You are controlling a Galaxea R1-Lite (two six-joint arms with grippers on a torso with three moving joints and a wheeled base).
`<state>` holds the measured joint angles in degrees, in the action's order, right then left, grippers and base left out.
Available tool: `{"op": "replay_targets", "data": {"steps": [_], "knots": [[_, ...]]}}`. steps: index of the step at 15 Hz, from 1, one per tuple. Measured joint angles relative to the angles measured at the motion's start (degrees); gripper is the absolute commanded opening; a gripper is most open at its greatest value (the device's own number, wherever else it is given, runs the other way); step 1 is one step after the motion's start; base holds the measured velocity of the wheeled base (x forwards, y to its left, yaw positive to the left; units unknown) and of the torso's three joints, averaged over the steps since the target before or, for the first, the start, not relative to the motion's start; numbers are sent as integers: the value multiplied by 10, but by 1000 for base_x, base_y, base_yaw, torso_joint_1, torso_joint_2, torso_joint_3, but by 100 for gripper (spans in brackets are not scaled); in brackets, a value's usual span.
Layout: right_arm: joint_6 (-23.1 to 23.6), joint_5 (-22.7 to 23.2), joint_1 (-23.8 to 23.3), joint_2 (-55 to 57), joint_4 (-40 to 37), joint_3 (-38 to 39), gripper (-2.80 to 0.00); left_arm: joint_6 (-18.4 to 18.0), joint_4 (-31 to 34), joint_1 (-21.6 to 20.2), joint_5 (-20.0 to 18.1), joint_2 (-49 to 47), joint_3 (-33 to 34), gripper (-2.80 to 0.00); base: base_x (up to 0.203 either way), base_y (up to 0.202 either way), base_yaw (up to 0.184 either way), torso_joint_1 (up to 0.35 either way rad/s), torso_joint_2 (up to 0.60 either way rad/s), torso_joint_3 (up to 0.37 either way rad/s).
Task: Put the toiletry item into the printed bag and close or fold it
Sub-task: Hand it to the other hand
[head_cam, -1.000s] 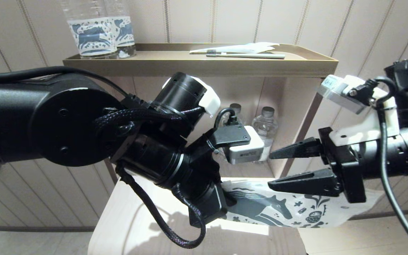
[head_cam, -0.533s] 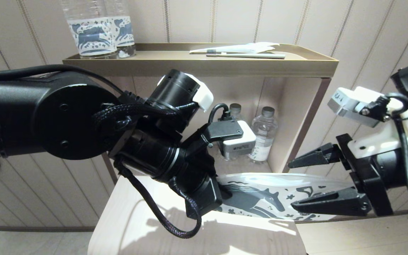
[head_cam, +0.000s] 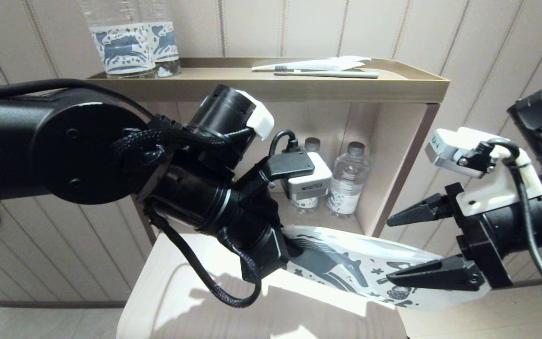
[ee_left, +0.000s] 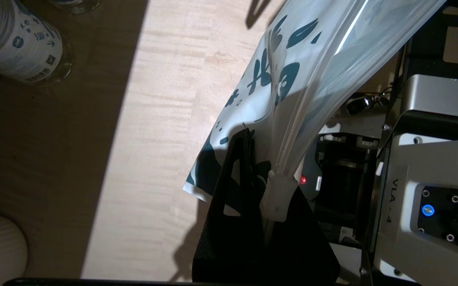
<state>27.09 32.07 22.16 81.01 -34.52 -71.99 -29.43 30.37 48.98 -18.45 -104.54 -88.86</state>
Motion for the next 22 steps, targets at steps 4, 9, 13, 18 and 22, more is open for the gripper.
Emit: {"op": "replay_targets", "data": {"steps": [4, 9, 13, 18, 22], "knots": [[0, -1, 0, 3, 3, 0, 0, 0, 1, 0, 0, 3, 0, -280, 0, 0, 0, 0, 0, 0], [-1, -2, 0, 2, 3, -1, 0, 0, 1, 0, -1, 5, 2, -280, 0, 0, 0, 0, 0, 0], [-9, -18, -1, 2, 22, 2, 0, 1, 0, 0, 0, 6, 3, -280, 0, 0, 0, 0, 0, 0], [-7, -22, 0, 1, 32, 9, 0, 1, 0, 0, 0, 6, 2, -280, 0, 0, 0, 0, 0, 0], [-7, -25, -9, -2, 32, 11, 0, 2, 0, 0, 0, 6, 3, -280, 0, 0, 0, 0, 0, 0]]}}
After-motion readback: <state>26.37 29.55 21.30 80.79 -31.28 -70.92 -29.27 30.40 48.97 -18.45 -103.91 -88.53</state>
